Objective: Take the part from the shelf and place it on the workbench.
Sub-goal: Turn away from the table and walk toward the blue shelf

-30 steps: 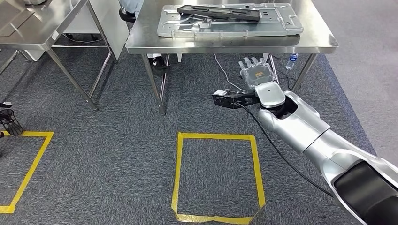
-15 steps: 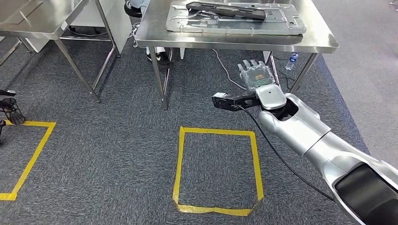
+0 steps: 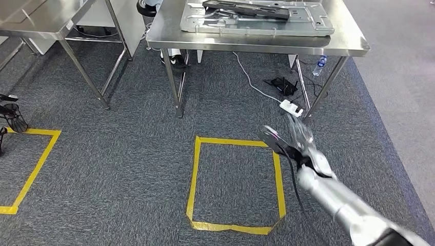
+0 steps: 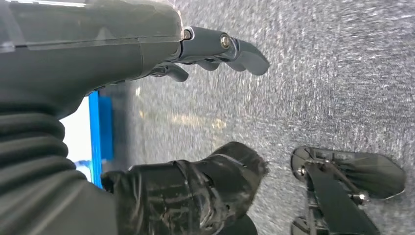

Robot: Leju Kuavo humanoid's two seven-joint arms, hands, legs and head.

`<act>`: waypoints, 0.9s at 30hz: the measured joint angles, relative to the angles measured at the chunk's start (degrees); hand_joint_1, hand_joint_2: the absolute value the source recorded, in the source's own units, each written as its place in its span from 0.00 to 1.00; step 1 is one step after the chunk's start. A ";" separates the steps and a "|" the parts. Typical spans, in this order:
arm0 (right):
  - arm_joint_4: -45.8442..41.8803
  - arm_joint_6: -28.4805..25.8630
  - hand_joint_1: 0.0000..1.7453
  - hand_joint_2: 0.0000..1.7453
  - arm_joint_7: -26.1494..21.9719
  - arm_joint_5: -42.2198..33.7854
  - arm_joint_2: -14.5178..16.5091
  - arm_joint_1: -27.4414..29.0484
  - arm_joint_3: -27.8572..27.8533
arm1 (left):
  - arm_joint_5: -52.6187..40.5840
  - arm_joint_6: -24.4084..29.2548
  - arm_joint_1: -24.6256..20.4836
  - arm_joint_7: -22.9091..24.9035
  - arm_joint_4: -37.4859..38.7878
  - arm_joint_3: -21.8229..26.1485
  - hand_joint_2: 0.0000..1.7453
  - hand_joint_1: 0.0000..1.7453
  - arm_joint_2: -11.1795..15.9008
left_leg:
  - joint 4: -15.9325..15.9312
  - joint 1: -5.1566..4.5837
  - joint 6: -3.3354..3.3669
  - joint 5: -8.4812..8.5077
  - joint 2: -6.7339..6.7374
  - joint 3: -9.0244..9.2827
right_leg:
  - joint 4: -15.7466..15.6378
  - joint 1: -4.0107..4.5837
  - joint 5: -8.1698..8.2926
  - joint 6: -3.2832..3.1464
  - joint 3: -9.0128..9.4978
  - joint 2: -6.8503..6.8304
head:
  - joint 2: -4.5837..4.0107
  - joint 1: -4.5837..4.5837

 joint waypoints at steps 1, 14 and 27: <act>2.79 -2.30 0.00 0.00 -2.37 -4.73 0.69 3.43 -3.10 | 0.55 0.08 0.09 0.21 0.00 0.36 0.00 0.00 -0.10 | -0.06 0.02 -0.10 -0.06 -0.16 0.08 | -0.01 0.03 -0.11 -0.05 0.12 -0.15 | 0.00 0.02; 22.91 -5.85 0.00 0.00 24.84 -21.57 14.10 27.67 -25.54 | 4.30 1.61 0.36 4.24 0.00 3.41 0.00 0.00 -1.31 | -0.50 0.06 -0.75 -0.54 0.18 0.43 | -0.07 0.05 -0.52 -0.35 0.09 0.30 | 0.00 0.00; 26.78 -10.91 0.00 0.00 9.52 -23.96 17.42 28.47 -31.19 | -1.98 2.98 0.07 2.59 -0.01 3.61 0.00 0.00 -1.21 | -3.21 0.22 0.76 0.55 0.65 2.31 | -1.14 -0.27 -0.26 0.32 0.91 0.41 | 0.00 0.13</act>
